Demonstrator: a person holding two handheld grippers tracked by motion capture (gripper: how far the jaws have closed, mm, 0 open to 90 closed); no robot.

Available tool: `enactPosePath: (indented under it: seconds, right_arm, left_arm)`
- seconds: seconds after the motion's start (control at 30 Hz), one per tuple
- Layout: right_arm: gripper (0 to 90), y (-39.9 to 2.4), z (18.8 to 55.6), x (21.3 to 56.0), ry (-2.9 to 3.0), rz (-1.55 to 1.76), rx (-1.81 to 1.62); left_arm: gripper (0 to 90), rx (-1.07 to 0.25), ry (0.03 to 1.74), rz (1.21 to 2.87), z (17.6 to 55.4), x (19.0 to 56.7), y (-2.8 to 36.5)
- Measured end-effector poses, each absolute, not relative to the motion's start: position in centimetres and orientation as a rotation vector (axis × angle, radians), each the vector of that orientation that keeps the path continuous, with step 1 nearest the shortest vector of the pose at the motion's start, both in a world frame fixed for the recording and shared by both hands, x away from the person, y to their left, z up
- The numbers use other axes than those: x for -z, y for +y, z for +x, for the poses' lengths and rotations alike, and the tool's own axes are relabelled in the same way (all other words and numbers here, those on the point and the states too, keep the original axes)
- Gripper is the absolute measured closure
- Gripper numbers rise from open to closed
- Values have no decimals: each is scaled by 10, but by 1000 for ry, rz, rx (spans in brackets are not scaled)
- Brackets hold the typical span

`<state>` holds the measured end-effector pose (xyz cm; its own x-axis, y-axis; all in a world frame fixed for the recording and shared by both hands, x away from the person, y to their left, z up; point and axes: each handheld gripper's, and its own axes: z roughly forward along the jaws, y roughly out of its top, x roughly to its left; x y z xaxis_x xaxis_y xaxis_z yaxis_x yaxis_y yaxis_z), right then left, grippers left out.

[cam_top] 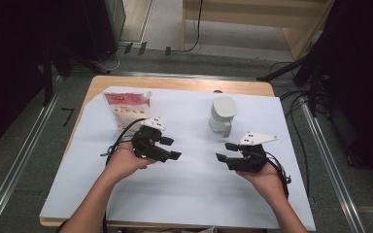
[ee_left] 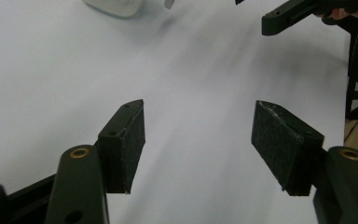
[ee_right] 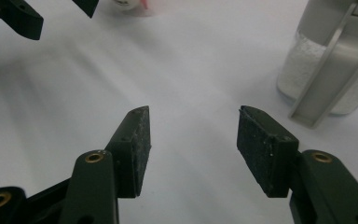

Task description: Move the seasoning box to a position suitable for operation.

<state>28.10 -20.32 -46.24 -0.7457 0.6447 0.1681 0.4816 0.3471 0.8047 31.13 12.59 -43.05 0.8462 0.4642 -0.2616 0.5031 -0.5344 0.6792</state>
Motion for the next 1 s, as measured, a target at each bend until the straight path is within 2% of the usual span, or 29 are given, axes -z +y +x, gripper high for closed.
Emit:
enactPosePath:
  seconds: [0.4, 0.47, 0.53, 0.6, 1.0]
  right_arm:
    - [390, -208, 282, 455, 2407, 1035, -1330]
    - [398, -209, 282, 454, 2402, 1039, -1340]
    - [405, -212, 281, 450, 2396, 1034, -1343]
    - [398, -213, 281, 447, 2386, 1030, -1334]
    - [380, -215, 303, 430, 2368, 1110, -1294]
  left_arm:
    - [251, 61, 677, 2224, 312, 428, 132]
    - [253, 54, 683, 2230, 312, 427, 132]
    - [305, 41, 704, 2244, 311, 427, 132]
    - [316, 48, 678, 2256, 309, 426, 132]
    - [320, 36, 637, 2240, 308, 422, 129]
